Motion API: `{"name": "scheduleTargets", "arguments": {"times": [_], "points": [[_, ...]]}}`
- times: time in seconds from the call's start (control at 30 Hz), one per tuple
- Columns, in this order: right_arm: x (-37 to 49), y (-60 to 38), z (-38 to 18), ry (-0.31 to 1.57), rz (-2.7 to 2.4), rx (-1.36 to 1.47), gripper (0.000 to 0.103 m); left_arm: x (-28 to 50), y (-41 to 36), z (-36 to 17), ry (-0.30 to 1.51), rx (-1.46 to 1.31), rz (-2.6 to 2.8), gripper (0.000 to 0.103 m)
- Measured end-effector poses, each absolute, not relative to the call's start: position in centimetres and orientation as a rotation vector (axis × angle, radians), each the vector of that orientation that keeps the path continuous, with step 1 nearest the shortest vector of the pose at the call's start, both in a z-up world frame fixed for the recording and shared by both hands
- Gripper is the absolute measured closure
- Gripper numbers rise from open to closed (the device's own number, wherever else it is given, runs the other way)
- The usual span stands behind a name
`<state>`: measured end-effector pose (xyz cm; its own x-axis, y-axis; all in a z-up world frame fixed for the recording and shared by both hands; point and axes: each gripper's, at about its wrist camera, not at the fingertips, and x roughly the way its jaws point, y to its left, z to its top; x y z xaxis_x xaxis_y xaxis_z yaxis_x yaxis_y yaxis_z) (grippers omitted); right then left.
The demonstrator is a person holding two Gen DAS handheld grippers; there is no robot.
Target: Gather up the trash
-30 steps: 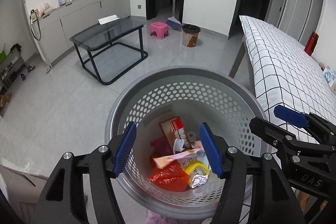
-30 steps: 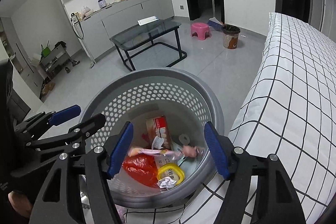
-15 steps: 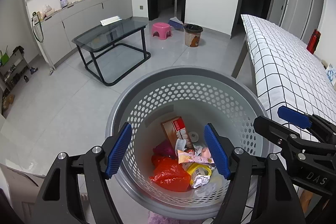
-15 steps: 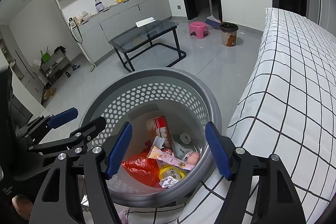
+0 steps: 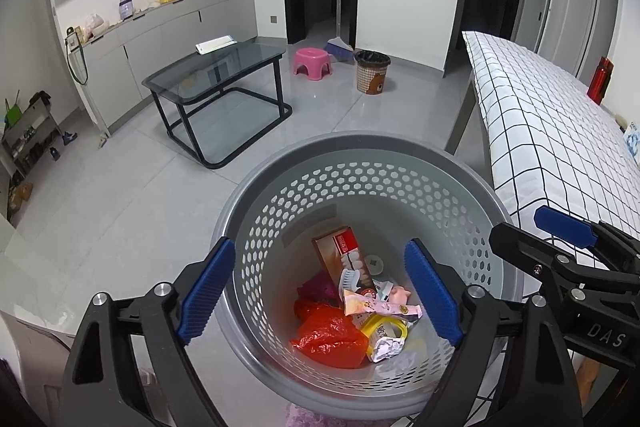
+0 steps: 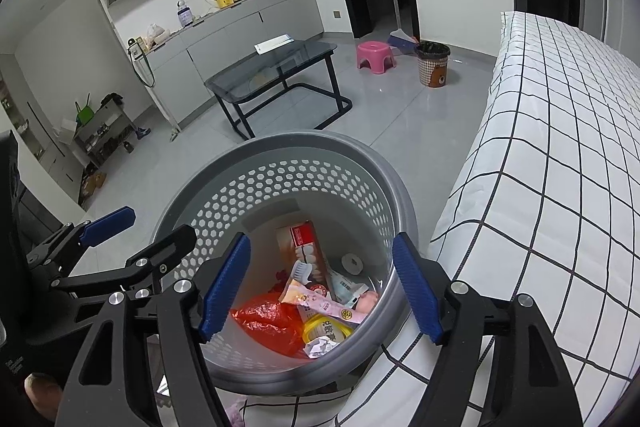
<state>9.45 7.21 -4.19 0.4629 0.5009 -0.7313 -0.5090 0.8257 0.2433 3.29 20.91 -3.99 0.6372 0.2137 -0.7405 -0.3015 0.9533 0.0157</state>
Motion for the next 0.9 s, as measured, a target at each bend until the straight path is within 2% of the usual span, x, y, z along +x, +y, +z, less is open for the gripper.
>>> {"name": "scheduleTargets", "arguments": {"times": [0.33, 0.9], "points": [[9.48, 6.98, -4.15, 0.892, 0.615, -0.003, 0.032, 3.21, 21.13, -3.82, 0.82, -0.116, 0.311, 0.009], [9.13, 6.22, -4.06, 0.887, 0.6, 0.016, 0.032, 3.22, 21.31, -3.85, 0.829, -0.113, 0.337, 0.007]]}}
